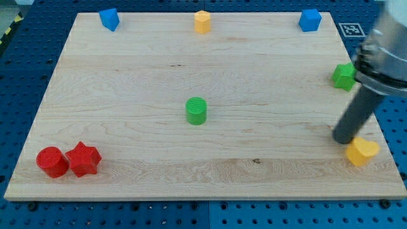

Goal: Point at the yellow hexagon

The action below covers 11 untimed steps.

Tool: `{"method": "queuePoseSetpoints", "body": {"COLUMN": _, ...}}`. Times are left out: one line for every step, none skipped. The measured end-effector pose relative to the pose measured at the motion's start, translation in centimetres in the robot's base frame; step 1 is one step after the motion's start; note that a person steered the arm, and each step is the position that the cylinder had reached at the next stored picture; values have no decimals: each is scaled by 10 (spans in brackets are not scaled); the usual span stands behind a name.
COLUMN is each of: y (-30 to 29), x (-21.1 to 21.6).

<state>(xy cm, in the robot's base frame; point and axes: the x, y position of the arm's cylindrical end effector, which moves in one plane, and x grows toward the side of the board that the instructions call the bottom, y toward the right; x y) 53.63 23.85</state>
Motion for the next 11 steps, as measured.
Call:
{"method": "queuePoseSetpoints", "body": {"y": 17, "x": 18}}
{"method": "queuePoseSetpoints", "body": {"y": 17, "x": 22}}
{"method": "queuePoseSetpoints", "body": {"y": 17, "x": 22}}
{"method": "queuePoseSetpoints", "body": {"y": -10, "x": -3}}
{"method": "queuePoseSetpoints", "body": {"y": -96, "x": -74}}
{"method": "queuePoseSetpoints", "body": {"y": -204, "x": -142}}
{"method": "queuePoseSetpoints", "body": {"y": -307, "x": -210}}
{"method": "queuePoseSetpoints", "body": {"y": -361, "x": -277}}
{"method": "queuePoseSetpoints", "body": {"y": -375, "x": -333}}
{"method": "queuePoseSetpoints", "body": {"y": -372, "x": -344}}
{"method": "queuePoseSetpoints", "body": {"y": -340, "x": -343}}
